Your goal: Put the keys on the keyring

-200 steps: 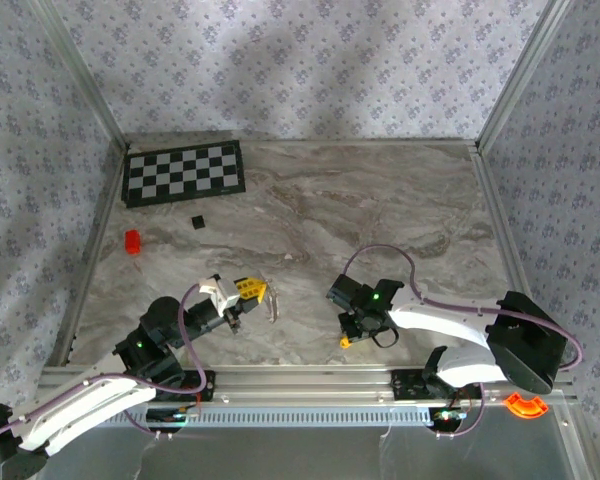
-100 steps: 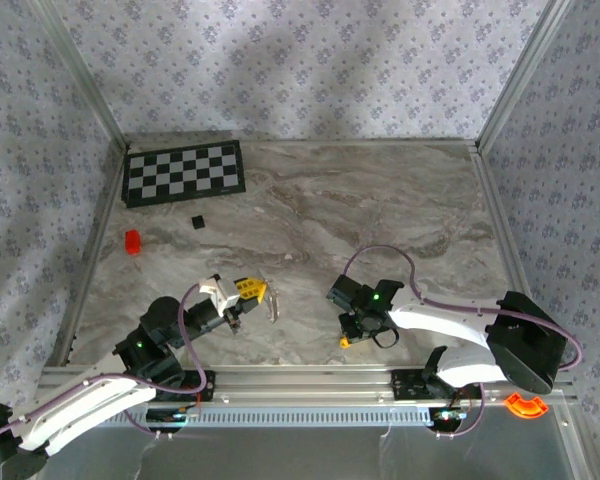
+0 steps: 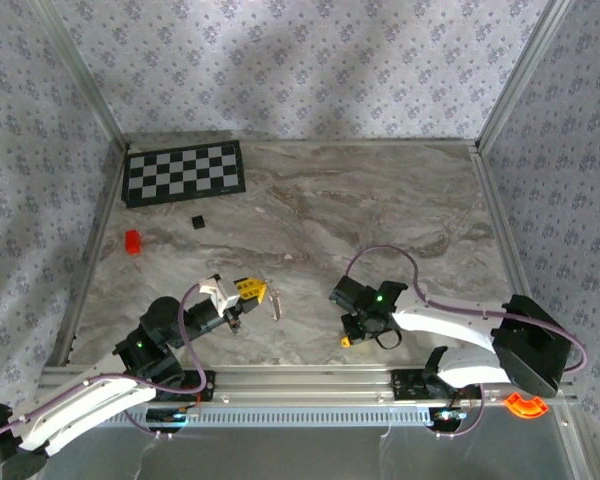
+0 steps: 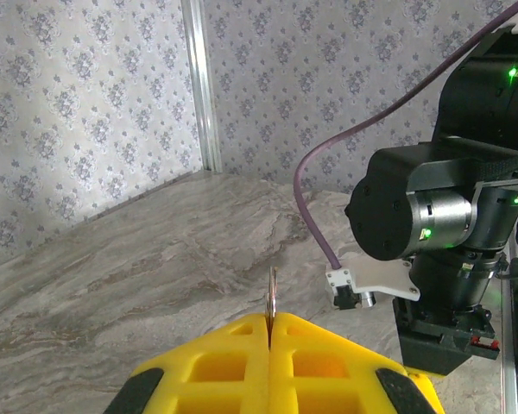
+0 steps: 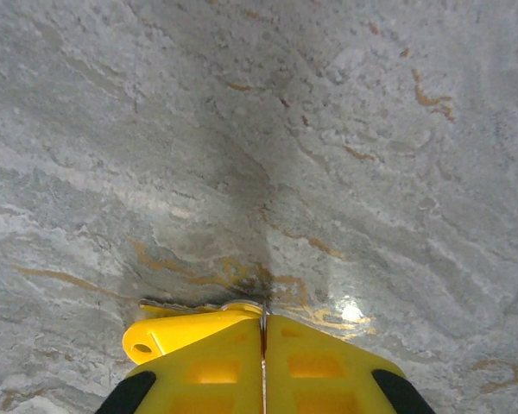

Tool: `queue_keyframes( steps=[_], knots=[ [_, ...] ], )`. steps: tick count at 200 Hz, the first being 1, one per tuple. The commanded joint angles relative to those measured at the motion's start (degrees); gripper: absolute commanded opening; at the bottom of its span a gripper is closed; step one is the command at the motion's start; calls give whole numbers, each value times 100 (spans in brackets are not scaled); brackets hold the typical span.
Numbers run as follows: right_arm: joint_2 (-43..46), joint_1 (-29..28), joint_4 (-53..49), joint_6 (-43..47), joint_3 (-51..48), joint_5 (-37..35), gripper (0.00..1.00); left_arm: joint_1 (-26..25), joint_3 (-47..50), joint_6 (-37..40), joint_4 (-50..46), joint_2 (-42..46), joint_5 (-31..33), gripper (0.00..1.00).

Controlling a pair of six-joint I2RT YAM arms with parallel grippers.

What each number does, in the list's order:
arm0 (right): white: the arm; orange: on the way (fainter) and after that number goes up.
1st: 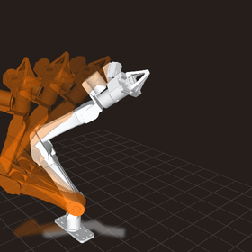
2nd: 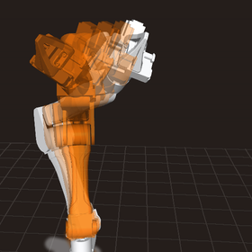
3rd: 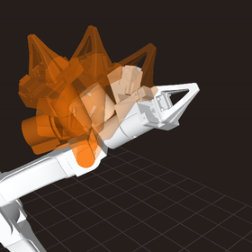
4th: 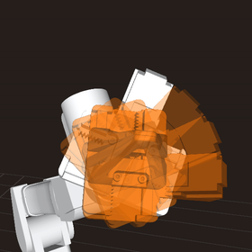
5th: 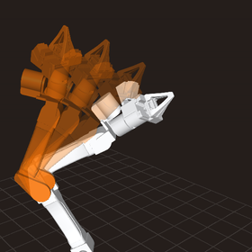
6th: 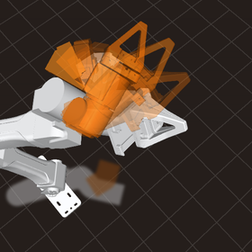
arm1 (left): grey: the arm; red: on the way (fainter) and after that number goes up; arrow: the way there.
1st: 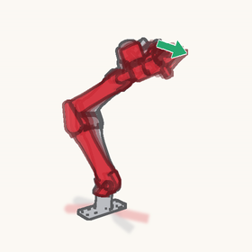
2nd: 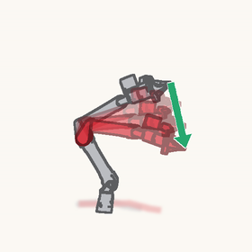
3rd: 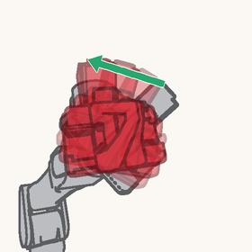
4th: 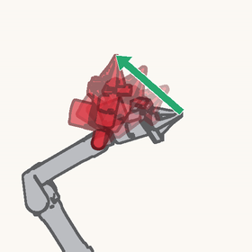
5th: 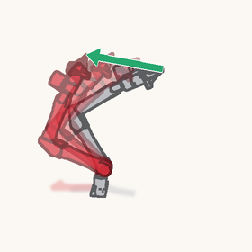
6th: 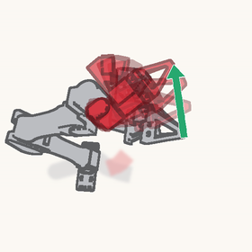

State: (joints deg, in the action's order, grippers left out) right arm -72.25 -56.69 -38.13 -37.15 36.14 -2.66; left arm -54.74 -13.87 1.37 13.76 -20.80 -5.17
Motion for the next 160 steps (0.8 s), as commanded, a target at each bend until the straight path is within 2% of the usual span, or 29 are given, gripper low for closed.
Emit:
queue_keyframes(
  steps=[1,38,94,160],
  knots=[
    [228,9,-125,60,-97,-197,5,43,-43,-84,344,13,-106,0],
    [820,-116,12,63,-190,-395,1,42,-139,-27,167,55,-172,0],
    [1868,-408,506,738,-314,-743,0,42,-401,119,-162,-61,-229,0],
    [2918,-861,1385,1855,-359,-743,0,-53,-798,-257,-404,-265,-457,0]
  ],
)
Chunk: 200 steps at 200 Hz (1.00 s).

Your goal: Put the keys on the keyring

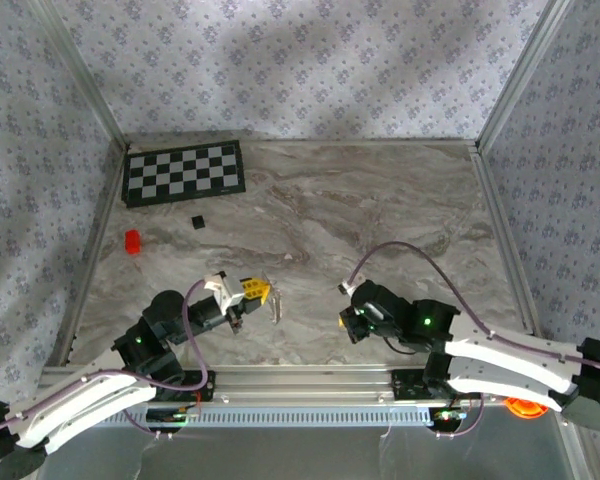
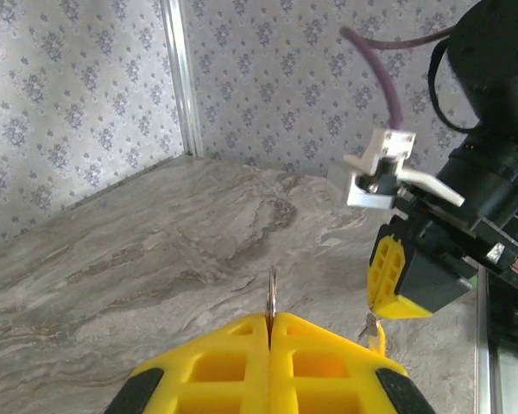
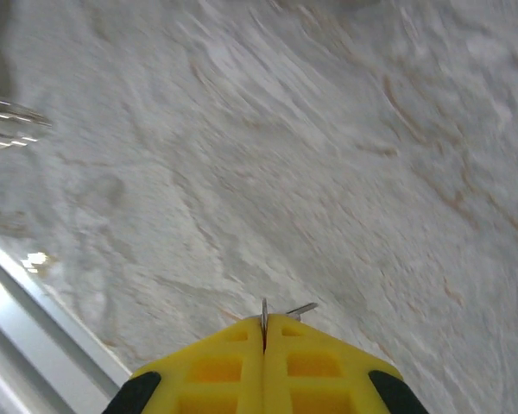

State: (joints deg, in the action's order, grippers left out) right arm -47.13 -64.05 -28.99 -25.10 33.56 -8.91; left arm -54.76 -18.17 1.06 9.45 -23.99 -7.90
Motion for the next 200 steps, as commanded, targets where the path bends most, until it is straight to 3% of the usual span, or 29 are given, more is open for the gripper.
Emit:
queue_keyframes(
  steps=[1,56,139,200],
  knots=[
    [424,-125,481,666,-112,-114,0,-51,-373,-232,24,58,-185,0],
    [1320,-195,1471,1610,-425,840,0,-105,-779,-335,-352,55,-534,0],
    [1503,-147,2132,2610,-218,2340,0,-363,-1715,-55,-1251,-612,-1247,0],
    [1536,-64,2187,2542,-84,2543,0,-639,-2471,604,-2255,-1148,-1652,0]
  ],
)
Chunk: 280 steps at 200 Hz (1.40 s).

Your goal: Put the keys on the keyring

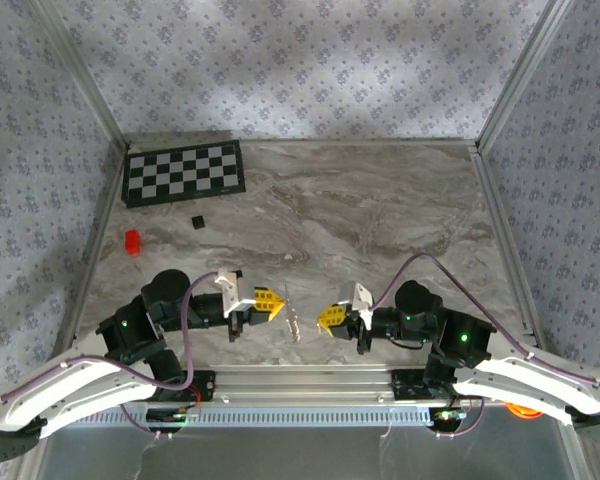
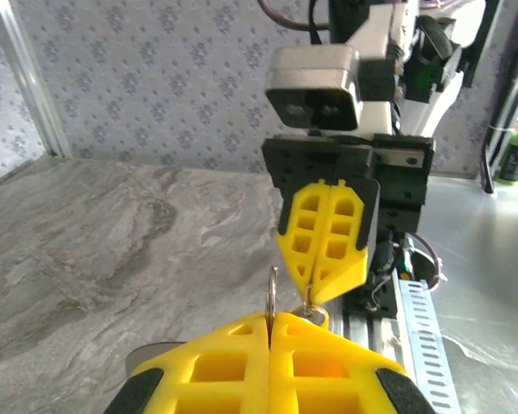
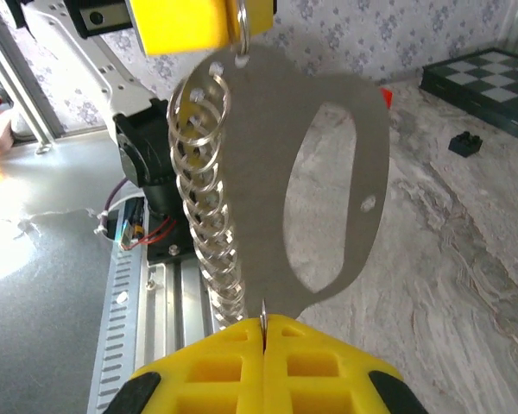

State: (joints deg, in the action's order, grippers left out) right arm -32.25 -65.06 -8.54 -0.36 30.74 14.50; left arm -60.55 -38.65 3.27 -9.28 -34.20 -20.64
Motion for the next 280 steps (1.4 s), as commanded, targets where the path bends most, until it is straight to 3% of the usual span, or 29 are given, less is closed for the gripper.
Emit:
queue_keyframes(
  steps=[1,59,280],
  knots=[
    [50,37,142,65,196,207,0,-56,-432,393,-390,-134,-383,0],
    [52,41,-191,193,490,36,0,-97,-526,561,-482,-272,-382,0],
    [-185,-169,371,852,539,10,0,-151,-345,720,-72,-756,-462,0]
  ],
)
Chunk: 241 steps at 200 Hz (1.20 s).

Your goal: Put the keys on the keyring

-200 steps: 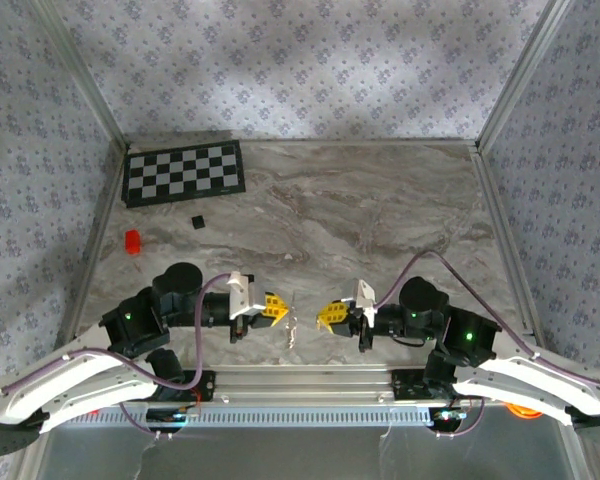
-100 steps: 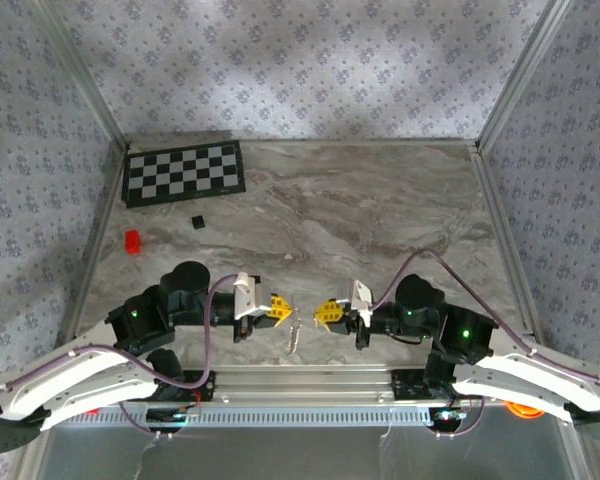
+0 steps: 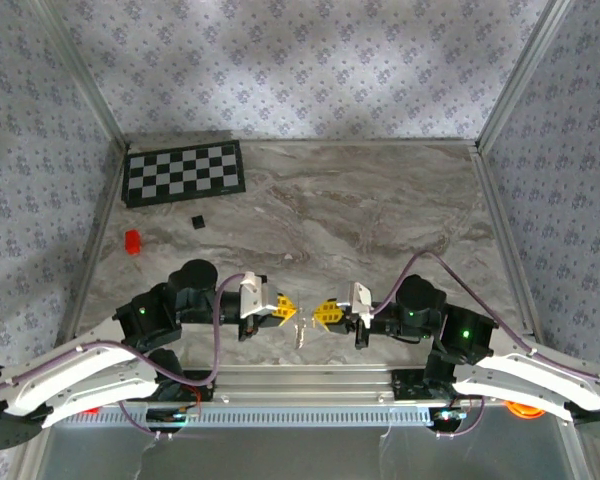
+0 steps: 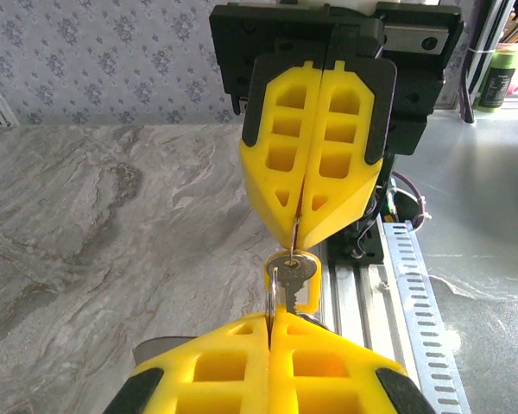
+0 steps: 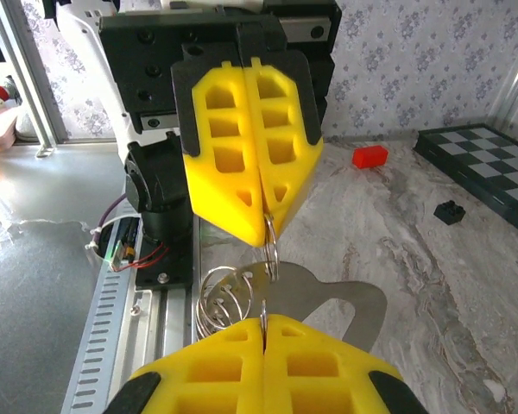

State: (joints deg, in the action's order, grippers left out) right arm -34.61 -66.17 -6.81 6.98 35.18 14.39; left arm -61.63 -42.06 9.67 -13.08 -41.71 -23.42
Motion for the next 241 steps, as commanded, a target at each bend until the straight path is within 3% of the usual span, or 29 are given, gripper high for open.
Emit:
queue_keyframes(
  steps=[1,241],
  knots=[
    [46,-56,198,123,95,25,0,-43,-4,79,307,-4,-187,0],
    [-63,-84,413,172,24,-167,0,-60,-12,88,297,-39,-246,0]
  ],
)
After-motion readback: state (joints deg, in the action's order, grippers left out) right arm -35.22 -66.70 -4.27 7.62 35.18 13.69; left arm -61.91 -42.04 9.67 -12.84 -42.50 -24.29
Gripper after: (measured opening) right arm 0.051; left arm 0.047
